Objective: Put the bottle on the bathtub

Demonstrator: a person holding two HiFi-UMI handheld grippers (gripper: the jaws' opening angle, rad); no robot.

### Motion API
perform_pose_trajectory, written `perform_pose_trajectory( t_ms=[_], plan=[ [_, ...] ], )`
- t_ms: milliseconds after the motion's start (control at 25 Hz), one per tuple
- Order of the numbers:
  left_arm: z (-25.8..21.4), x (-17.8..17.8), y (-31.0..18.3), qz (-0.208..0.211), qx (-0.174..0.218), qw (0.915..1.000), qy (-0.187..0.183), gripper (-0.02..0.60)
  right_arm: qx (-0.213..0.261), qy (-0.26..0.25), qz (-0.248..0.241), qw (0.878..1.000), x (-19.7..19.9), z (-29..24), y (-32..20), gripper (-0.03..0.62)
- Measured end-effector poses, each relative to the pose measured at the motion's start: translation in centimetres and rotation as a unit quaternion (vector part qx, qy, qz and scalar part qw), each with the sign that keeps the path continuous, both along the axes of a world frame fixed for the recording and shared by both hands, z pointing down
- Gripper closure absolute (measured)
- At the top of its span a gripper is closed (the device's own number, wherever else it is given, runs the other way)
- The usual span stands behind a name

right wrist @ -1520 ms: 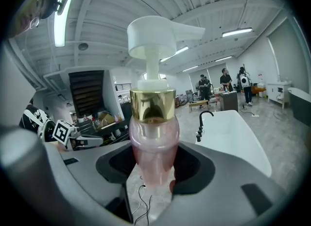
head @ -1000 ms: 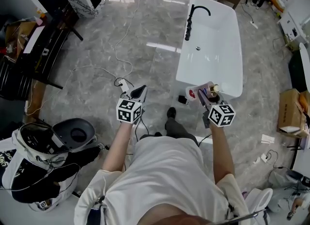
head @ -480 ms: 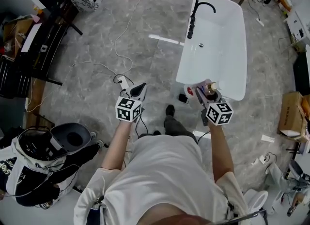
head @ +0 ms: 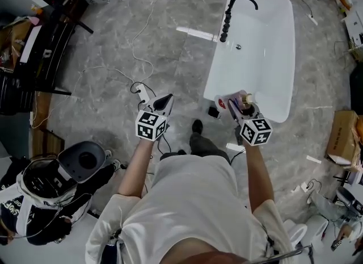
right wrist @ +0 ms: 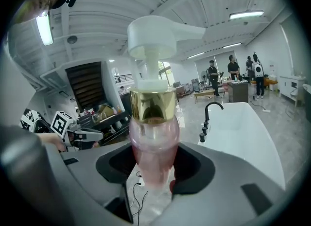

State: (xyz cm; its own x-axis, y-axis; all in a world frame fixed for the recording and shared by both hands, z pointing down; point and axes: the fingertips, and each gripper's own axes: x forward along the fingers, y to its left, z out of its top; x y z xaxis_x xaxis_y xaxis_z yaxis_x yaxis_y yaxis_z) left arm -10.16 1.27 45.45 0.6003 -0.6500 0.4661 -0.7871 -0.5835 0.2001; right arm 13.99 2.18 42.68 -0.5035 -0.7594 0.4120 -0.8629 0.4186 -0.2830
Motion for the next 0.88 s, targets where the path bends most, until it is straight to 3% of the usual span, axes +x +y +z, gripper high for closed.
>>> perform_pose_trajectory(
  t_ms=[520, 880],
  plan=[
    [3.2, 5.3, -7.6, -0.004, -0.039, 0.9991, -0.016, 0.574, -0.034, 0.004, -0.028, 0.999, 3.7, 4.7, -9.3, 0.362],
    [5.5, 6.3, -9.9, -0.008, -0.057, 0.998, -0.026, 0.574, -0.047, 0.011, -0.047, 0.998, 3.4, 8.5, -12.5, 0.362]
  ],
)
